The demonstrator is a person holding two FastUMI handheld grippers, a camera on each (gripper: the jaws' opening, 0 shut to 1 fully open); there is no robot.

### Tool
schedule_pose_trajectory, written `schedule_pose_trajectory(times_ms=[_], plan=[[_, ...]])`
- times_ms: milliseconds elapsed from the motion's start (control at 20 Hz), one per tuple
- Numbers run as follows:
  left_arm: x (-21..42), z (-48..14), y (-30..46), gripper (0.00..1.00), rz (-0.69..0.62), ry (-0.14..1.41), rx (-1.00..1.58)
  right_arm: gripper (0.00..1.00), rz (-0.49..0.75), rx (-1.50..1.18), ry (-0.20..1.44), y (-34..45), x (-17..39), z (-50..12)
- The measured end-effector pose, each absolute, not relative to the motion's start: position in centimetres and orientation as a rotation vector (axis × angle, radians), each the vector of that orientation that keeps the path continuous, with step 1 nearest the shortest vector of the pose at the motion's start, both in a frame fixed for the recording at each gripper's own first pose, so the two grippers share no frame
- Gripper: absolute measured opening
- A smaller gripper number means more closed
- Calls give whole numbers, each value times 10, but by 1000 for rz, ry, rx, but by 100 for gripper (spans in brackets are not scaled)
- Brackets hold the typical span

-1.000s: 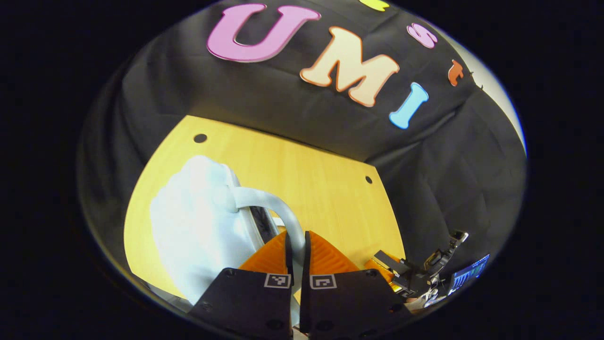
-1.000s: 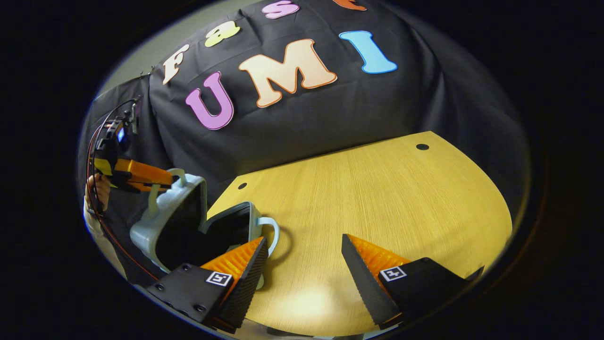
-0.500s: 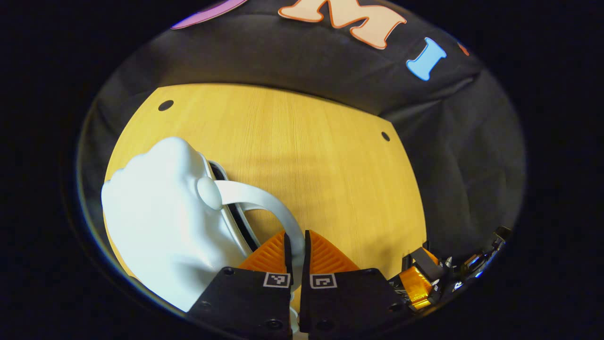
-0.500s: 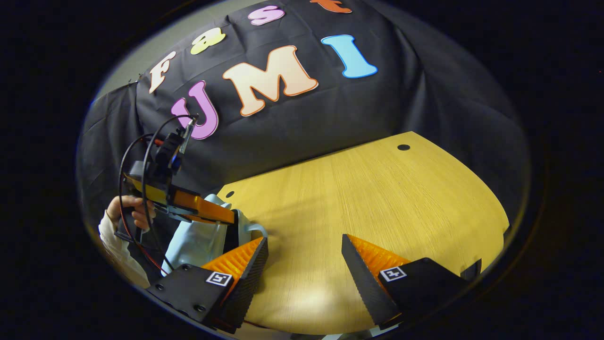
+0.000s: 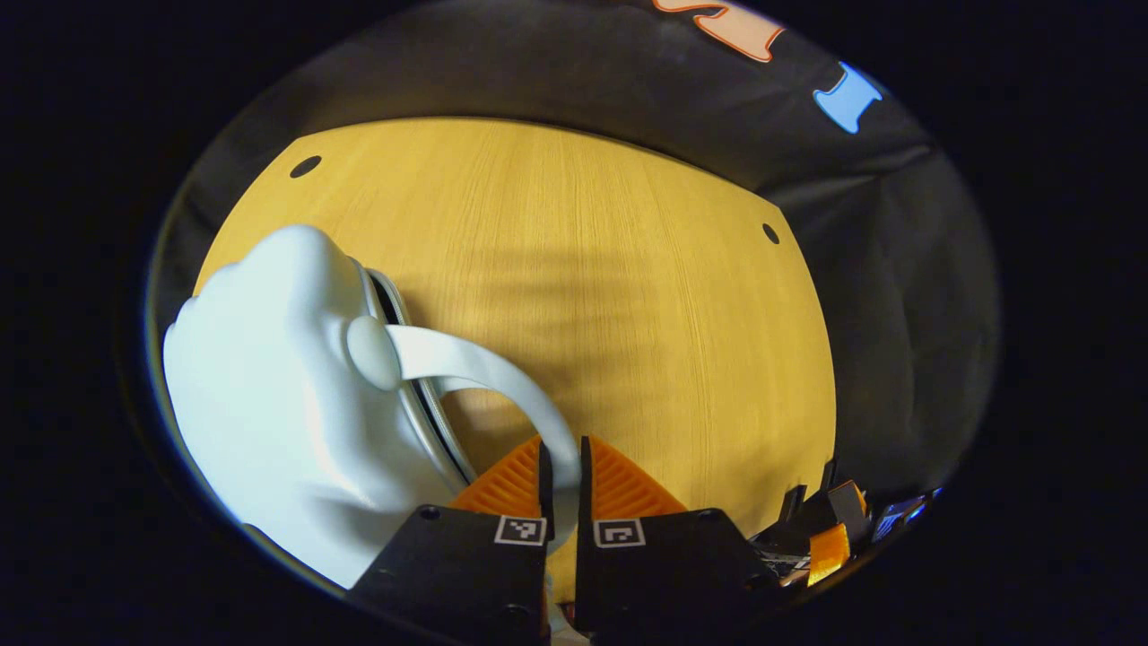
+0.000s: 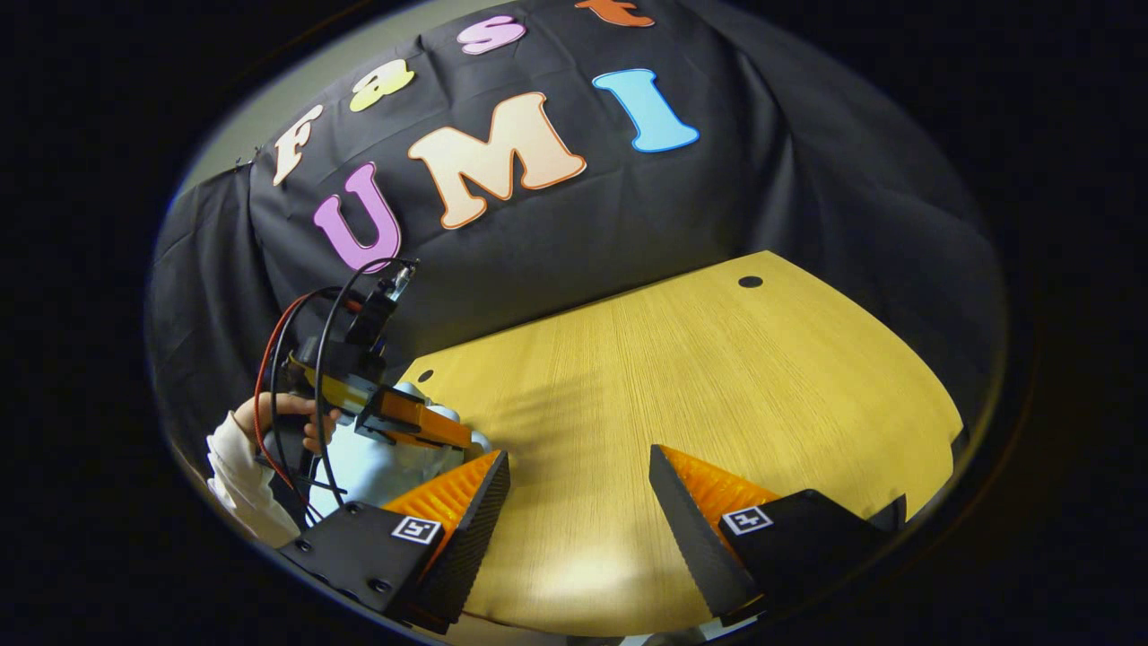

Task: First open the suitcase, pack the skin care products into it, and then close the suitcase.

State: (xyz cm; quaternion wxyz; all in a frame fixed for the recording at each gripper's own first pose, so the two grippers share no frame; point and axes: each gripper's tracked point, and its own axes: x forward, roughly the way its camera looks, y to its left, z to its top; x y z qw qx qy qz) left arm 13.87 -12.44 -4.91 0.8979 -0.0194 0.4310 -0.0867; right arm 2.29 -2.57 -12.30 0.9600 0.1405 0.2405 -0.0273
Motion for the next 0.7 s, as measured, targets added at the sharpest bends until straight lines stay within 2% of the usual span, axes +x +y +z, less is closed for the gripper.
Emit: schedule_pose_trajectory(times_ms=[100, 150, 250, 300, 350, 400, 500, 600, 650, 700], plan=[[138, -49, -124, 12, -153, 882, -20, 97, -38, 284, 483, -27, 22, -120], [132, -46, -122, 12, -135, 879, -20, 98, -29, 287, 482, -28, 21, -119], [122, -41, -124, 23, -123, 868, -31, 98, -11, 292, 474, -32, 23, -114], [116, -36, -124, 53, -114, 860, -20, 97, -1, 291, 467, -33, 23, -111], [114, -37, -125, 59, -108, 850, -12, 97, 8, 289, 462, -36, 24, -108], [107, -35, -129, 76, -106, 841, -1, 97, 15, 286, 455, -39, 23, -105], [95, -37, -142, 92, -100, 829, 28, 97, 26, 288, 444, -46, 22, -100], [77, -38, -151, 98, -89, 822, 56, 97, 35, 289, 429, -53, 23, -93], [67, -37, -152, 93, -91, 818, 66, 98, 39, 285, 422, -56, 23, -90], [56, -36, -152, 93, -99, 820, 65, 97, 43, 279, 418, -59, 22, -89]])
